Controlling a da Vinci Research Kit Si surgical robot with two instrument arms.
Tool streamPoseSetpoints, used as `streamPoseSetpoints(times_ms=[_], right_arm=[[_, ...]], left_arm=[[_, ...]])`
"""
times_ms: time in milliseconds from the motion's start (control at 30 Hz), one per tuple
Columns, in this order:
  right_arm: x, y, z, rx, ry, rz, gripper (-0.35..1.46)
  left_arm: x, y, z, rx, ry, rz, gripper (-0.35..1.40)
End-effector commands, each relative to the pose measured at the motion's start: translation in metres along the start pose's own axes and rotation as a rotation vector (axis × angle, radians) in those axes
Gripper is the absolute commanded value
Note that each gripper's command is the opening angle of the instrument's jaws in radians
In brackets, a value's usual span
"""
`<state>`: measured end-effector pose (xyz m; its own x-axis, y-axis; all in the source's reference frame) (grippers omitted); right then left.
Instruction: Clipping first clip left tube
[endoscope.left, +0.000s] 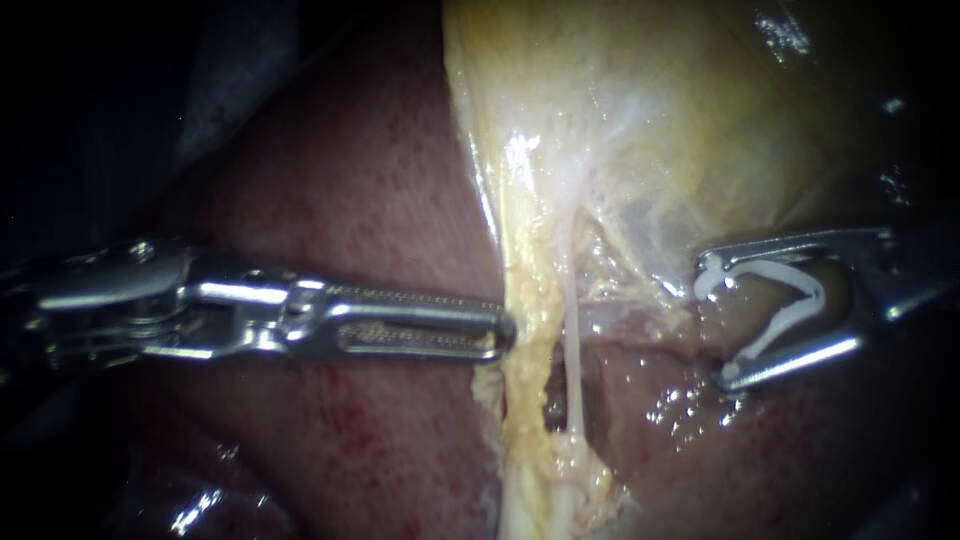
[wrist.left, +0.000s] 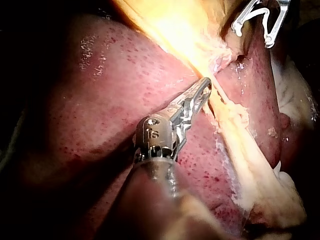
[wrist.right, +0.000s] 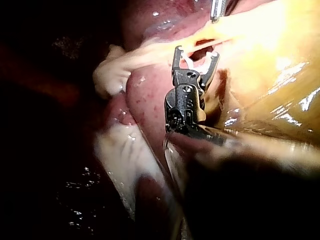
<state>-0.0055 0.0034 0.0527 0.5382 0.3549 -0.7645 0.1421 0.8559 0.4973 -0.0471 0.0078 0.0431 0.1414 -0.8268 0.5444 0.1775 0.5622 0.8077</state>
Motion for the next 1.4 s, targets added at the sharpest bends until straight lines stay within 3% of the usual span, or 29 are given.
streamPoseSetpoints(times_ms=[33,433,933,1200,1400], right_arm=[[0.0,0.0,0.0,0.0,0.0,0.0,0.6],[0.0005,-0.0007,0.0013,-0.004,0.0,0.03,0.59],[0.001,-0.0037,0.0065,0.048,-0.009,0.227,0.57],[-0.0005,-0.0048,0.0112,0.068,-0.023,0.285,0.57],[-0.0014,-0.0044,0.0134,0.061,-0.026,0.306,0.57]], left_arm=[[0.0,0.0,0.0,-0.001,0.0,0.0,-0.35],[-0.0001,-0.0012,-0.0011,0.005,0.002,-0.001,-0.35],[-0.001,-0.0022,-0.0032,0.019,0.005,-0.013,-0.35],[-0.0012,-0.003,-0.0035,0.02,0.005,-0.014,-0.35],[-0.0014,-0.0036,-0.0037,0.022,0.005,-0.015,-0.35]])
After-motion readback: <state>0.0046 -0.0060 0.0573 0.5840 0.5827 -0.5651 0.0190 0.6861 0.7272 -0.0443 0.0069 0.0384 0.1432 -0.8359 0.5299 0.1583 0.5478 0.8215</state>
